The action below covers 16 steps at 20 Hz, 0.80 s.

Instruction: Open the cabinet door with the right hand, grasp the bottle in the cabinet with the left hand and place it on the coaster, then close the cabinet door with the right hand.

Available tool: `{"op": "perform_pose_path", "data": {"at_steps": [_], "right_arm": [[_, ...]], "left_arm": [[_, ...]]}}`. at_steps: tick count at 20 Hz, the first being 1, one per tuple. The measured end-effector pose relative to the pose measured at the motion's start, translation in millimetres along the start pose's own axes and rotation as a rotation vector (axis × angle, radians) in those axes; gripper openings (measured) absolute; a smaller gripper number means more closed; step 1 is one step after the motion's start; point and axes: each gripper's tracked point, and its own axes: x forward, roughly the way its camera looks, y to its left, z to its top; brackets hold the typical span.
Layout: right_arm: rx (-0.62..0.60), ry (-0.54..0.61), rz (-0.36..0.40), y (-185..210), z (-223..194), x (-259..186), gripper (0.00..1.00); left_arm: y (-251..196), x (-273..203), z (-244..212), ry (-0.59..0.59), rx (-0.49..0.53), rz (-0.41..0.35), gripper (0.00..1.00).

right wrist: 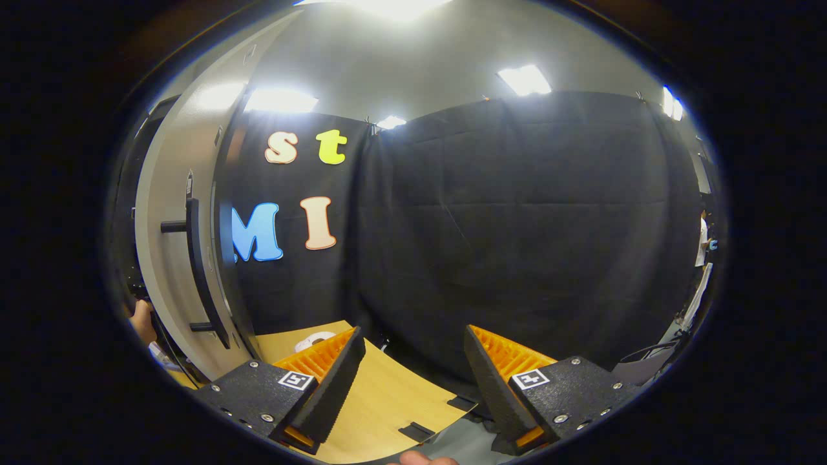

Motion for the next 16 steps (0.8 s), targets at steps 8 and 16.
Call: {"op": "perform_pose_path", "data": {"at_steps": [8,16], "right_arm": [[-0.043,0.000,0.074,26.3,-0.3,3.7,0.95],[0.008,0.019,0.160,13.9,-11.1,20.1,0.95]], "left_arm": [[16.5,-4.8,-13.5,0.030,-0.044,0.096,0.62],[28.2,-37.9,27.5,-0.079,-0.017,0.140,0.70]]}}
